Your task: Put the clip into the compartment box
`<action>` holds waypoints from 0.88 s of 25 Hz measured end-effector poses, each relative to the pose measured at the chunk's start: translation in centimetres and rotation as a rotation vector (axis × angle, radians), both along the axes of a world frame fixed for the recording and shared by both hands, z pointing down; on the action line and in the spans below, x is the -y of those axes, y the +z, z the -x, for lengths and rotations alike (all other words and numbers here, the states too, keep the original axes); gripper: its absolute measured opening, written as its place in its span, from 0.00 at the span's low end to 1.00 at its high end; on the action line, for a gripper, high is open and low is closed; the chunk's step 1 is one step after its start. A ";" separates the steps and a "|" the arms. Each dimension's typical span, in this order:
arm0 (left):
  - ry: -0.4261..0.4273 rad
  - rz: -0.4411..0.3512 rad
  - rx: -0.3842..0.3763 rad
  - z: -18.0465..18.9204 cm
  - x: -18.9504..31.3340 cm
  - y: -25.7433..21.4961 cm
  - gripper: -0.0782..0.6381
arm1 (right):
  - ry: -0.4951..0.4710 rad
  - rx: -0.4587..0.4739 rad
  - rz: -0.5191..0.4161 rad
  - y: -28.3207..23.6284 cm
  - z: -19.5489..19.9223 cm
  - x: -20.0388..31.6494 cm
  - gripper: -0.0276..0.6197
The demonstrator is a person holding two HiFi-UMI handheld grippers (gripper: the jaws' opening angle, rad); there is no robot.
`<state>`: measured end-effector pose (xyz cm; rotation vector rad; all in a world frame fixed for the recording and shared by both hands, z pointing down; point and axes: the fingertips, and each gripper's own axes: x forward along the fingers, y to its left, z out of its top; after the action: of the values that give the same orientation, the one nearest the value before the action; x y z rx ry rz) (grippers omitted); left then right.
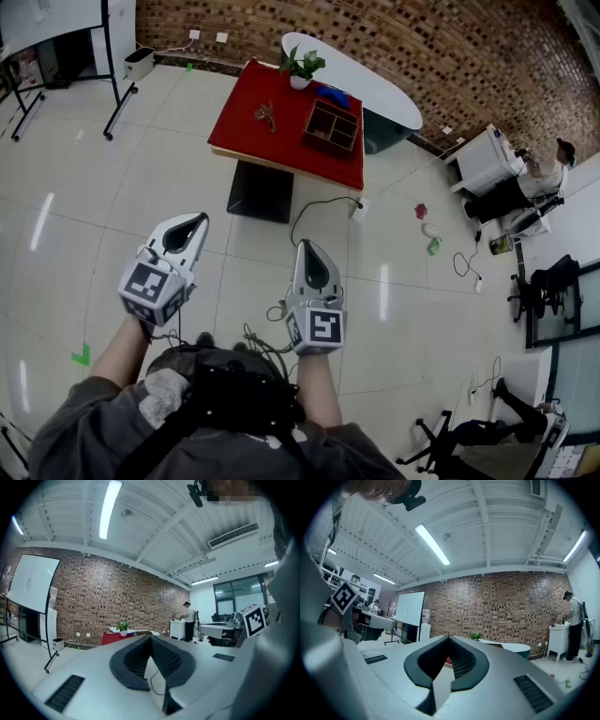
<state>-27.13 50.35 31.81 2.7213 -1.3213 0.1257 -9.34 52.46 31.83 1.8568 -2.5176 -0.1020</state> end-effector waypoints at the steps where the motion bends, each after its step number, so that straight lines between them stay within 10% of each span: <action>1: 0.002 -0.003 -0.001 0.4 0.2 0.1 0.15 | 0.009 -0.003 -0.002 -0.1 0.1 0.1 0.05; 22: -0.045 0.016 -0.017 -2.7 14.6 4.0 0.15 | 0.016 0.005 0.008 3.6 -5.5 15.1 0.05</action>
<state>-24.40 35.72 35.82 2.6718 -1.3693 0.1080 -3.88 37.31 35.39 1.8759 -2.5026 -0.0874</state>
